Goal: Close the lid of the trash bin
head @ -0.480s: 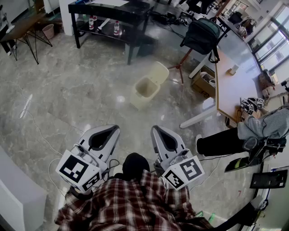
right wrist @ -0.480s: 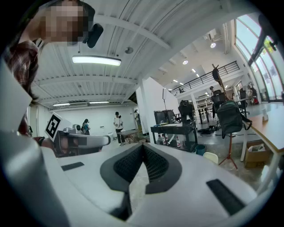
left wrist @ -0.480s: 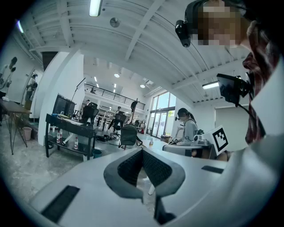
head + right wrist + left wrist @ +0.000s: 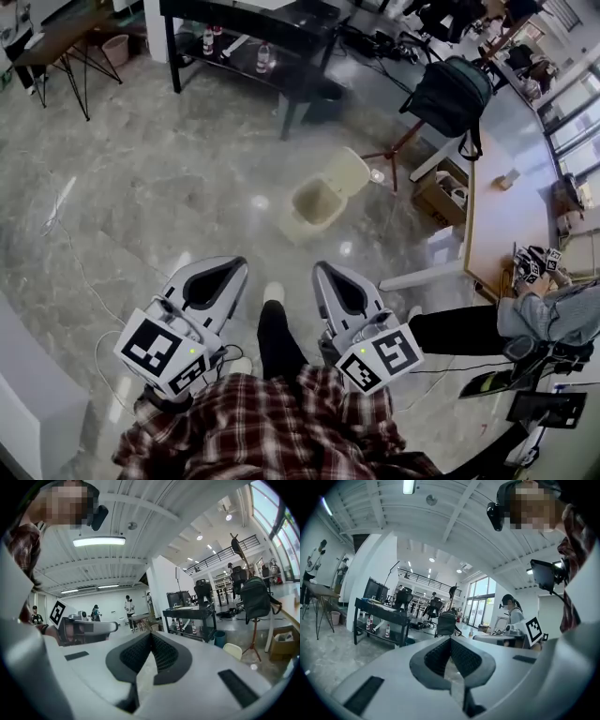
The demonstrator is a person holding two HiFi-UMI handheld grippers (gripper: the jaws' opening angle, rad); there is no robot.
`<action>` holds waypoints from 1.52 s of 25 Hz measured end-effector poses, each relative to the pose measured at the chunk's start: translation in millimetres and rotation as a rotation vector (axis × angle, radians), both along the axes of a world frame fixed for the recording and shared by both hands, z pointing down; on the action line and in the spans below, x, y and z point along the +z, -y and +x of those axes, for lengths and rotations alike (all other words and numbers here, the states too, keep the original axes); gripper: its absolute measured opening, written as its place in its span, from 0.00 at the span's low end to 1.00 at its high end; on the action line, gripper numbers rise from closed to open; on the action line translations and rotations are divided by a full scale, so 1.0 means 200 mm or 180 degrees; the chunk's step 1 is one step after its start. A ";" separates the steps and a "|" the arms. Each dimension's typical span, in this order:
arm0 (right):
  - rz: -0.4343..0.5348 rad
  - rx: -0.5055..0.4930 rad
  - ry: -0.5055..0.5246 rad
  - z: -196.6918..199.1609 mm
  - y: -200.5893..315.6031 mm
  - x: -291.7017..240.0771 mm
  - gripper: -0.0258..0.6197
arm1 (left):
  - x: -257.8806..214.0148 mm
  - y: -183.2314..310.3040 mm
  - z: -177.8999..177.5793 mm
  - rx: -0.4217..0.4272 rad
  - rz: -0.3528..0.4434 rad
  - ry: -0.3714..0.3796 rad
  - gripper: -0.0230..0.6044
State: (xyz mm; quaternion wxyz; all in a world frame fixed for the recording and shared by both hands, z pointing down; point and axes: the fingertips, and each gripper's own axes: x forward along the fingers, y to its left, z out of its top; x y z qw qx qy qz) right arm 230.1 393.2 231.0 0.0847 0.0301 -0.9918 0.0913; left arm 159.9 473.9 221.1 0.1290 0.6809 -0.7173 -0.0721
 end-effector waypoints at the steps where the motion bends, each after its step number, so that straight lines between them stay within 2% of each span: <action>1: 0.0005 -0.0028 -0.0003 -0.05 0.07 -0.01 0.06 | -0.01 0.07 -0.05 -0.0020 0.0006 0.0003 0.05; 11: 0.0105 -0.0296 0.0028 -0.59 0.81 -0.15 0.06 | -0.13 0.84 -0.54 -0.0140 0.0090 0.0038 0.05; 19: 0.0000 -0.0218 -0.0005 -0.77 1.09 -0.03 0.06 | -0.05 1.10 -0.79 -0.0190 0.0047 0.0036 0.05; 23: -0.0055 -0.0179 -0.0043 -0.87 1.18 -0.02 0.06 | -0.07 1.22 -0.88 -0.0112 0.0032 0.0017 0.05; 26: -0.0057 -0.0063 -0.0049 -1.01 1.29 -0.02 0.06 | -0.07 1.34 -1.03 0.0019 0.0057 -0.0024 0.05; 29: -0.0101 0.0156 -0.0029 -1.19 1.40 -0.01 0.06 | -0.06 1.49 -1.23 0.0263 0.0003 0.0008 0.05; 34: -0.0135 0.0686 0.0009 -1.52 1.62 0.01 0.06 | -0.08 1.76 -1.58 0.0810 -0.0065 0.0135 0.05; 38: -0.0141 0.1215 0.0016 -1.64 1.80 0.00 0.06 | -0.07 1.97 -1.74 0.1336 -0.0138 0.0237 0.05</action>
